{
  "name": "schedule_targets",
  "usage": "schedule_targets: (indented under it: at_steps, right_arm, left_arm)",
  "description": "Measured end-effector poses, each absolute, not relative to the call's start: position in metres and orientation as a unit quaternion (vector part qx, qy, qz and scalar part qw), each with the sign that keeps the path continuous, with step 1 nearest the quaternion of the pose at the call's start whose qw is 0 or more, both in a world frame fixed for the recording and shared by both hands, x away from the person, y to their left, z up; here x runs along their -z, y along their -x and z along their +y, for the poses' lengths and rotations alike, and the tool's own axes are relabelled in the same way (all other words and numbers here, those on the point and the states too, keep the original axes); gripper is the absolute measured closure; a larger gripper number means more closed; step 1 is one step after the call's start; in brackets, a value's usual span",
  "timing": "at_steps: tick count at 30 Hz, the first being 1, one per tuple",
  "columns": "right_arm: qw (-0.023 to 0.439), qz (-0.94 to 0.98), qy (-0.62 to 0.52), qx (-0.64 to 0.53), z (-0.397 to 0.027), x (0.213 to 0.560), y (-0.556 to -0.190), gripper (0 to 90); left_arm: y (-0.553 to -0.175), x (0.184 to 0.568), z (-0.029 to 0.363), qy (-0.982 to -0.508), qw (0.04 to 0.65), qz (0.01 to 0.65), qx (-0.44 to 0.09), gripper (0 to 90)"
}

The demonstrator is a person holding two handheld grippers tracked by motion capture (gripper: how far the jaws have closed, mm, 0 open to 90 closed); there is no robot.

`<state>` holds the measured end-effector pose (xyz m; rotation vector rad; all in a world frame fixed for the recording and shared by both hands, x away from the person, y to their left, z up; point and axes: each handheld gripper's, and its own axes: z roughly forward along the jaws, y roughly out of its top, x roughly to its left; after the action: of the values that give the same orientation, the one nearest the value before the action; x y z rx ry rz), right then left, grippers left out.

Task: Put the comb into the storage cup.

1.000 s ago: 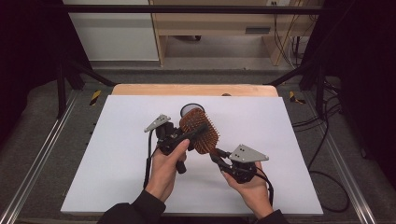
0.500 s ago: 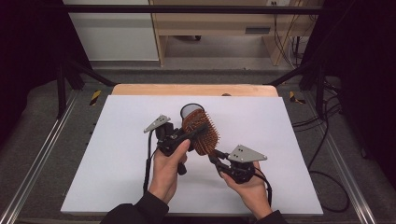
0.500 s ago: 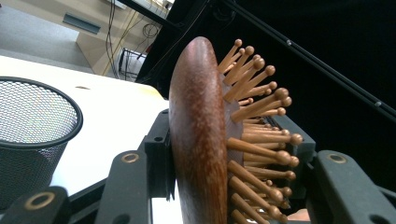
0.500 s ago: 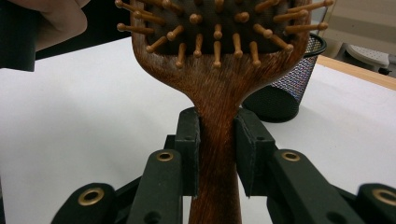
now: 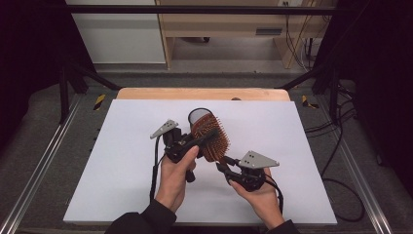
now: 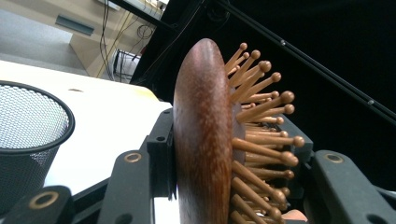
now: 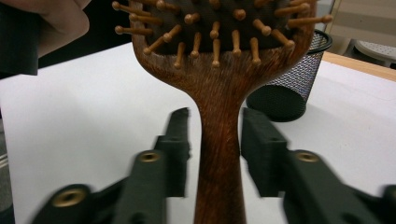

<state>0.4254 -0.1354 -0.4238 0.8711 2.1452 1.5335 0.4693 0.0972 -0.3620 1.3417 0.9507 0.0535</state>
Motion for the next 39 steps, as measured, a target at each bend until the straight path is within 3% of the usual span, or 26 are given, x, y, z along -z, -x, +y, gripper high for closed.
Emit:
schedule_targets:
  at_steps: [9,12,18,21,27,36,39]
  right_arm:
    - [0.19,0.742,-0.323,-0.557,-0.141,0.427,-0.426,24.7]
    - [0.201,0.739,-0.337,-0.548,-0.141,0.429,-0.428,18.0]
    - [0.227,0.724,-0.36,-0.543,-0.156,0.431,-0.431,18.7]
    - [0.218,0.703,-0.391,-0.553,-0.168,0.432,-0.434,18.5]
    - [0.214,0.696,-0.389,-0.564,-0.185,0.431,-0.434,12.6]
    - [0.252,0.7,-0.396,-0.538,-0.209,0.436,-0.428,9.9]
    - [0.266,0.7,-0.399,-0.529,-0.22,0.436,-0.422,5.0]
  left_arm:
    - [-0.473,0.352,0.111,-0.59,0.681,0.43,-0.051,51.2]
    - [-0.474,0.348,0.117,-0.592,0.678,0.431,-0.066,51.1]
    - [-0.478,0.336,0.128,-0.59,0.678,0.429,-0.091,51.0]
    - [-0.481,0.328,0.131,-0.596,0.675,0.422,-0.104,50.9]
    - [-0.493,0.302,0.133,-0.598,0.679,0.407,-0.126,50.9]
    - [-0.519,0.279,0.137,-0.603,0.678,0.393,-0.152,50.8]
    - [-0.529,0.276,0.137,-0.607,0.671,0.395,-0.161,50.7]
